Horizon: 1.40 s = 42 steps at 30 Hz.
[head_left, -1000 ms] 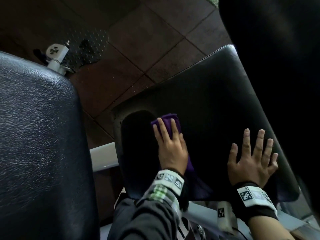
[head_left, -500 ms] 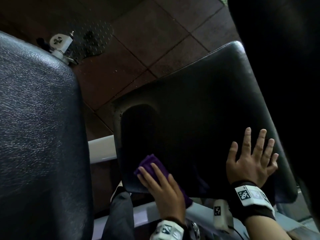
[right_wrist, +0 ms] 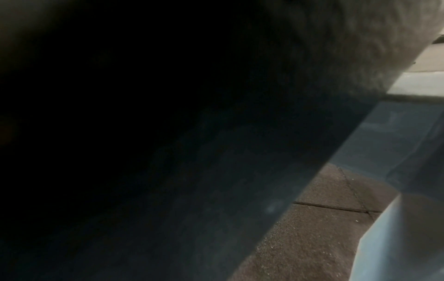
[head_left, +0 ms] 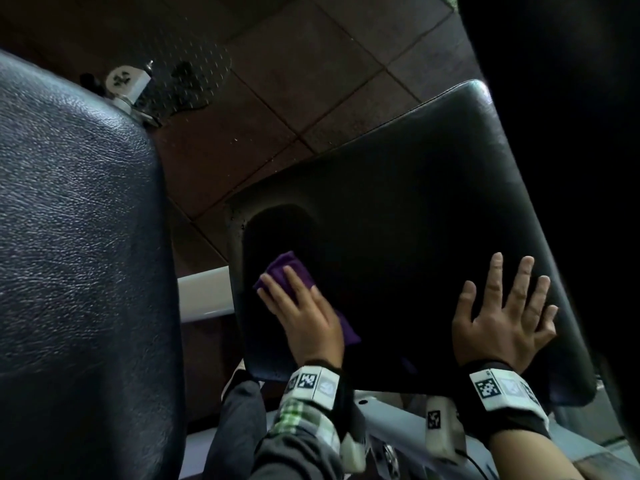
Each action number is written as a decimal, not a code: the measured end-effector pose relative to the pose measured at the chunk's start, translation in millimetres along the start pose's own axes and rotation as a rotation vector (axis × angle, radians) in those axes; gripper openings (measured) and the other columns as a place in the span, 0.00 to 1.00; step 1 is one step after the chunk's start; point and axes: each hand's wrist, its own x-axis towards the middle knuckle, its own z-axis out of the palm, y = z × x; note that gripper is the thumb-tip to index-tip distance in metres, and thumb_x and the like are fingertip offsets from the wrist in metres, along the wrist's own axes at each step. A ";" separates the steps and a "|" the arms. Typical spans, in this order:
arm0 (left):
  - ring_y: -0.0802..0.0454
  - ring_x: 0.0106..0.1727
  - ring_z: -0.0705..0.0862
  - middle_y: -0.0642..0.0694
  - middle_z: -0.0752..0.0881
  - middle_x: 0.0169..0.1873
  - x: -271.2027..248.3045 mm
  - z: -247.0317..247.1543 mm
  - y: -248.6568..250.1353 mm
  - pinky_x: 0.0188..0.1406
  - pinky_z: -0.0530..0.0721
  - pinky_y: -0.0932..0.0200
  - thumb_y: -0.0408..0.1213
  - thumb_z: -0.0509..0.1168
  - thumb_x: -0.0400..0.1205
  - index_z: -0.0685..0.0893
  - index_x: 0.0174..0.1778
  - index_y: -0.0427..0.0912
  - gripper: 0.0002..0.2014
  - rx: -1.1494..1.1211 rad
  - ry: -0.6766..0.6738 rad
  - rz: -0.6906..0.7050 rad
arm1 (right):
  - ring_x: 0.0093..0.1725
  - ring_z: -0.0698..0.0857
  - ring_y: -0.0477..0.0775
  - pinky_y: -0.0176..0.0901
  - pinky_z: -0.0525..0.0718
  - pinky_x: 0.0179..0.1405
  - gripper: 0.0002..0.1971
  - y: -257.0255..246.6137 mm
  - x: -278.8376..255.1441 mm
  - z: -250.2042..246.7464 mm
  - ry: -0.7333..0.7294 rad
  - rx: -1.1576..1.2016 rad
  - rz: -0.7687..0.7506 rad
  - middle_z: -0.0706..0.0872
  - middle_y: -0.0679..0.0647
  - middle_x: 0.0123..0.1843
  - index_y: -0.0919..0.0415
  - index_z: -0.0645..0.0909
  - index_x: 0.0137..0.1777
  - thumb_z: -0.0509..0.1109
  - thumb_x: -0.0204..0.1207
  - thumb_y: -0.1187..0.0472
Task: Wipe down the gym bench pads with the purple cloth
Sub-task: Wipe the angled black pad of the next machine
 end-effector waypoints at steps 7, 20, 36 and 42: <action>0.30 0.84 0.43 0.32 0.45 0.84 -96.9 -2.0 24.4 0.75 0.58 0.34 0.47 0.52 0.85 0.57 0.83 0.37 0.31 -0.022 -0.175 0.036 | 0.80 0.56 0.63 0.65 0.52 0.74 0.28 1.1 0.6 -0.3 -0.006 -0.002 -0.002 0.56 0.55 0.83 0.46 0.58 0.81 0.51 0.81 0.45; 0.31 0.83 0.47 0.31 0.51 0.83 -27.8 8.9 24.0 0.79 0.56 0.38 0.48 0.51 0.86 0.63 0.82 0.37 0.29 0.023 -0.065 -0.028 | 0.81 0.54 0.62 0.64 0.52 0.74 0.28 1.7 0.6 0.1 -0.010 0.002 -0.005 0.54 0.54 0.84 0.46 0.58 0.81 0.50 0.80 0.44; 0.21 0.76 0.61 0.20 0.63 0.76 13.5 -19.4 -60.9 0.77 0.59 0.37 0.45 0.50 0.84 0.68 0.79 0.31 0.29 -0.046 0.172 -0.306 | 0.82 0.50 0.59 0.65 0.50 0.75 0.27 5.1 0.0 4.7 -0.001 0.009 -0.028 0.51 0.52 0.84 0.43 0.55 0.81 0.48 0.81 0.43; 0.21 0.77 0.59 0.20 0.57 0.78 -69.8 -22.7 -49.2 0.74 0.63 0.31 0.44 0.50 0.84 0.61 0.81 0.30 0.30 -0.063 0.130 -0.411 | 0.83 0.50 0.58 0.65 0.51 0.75 0.27 6.0 -0.5 4.4 0.005 0.004 -0.025 0.51 0.52 0.84 0.44 0.56 0.81 0.48 0.81 0.43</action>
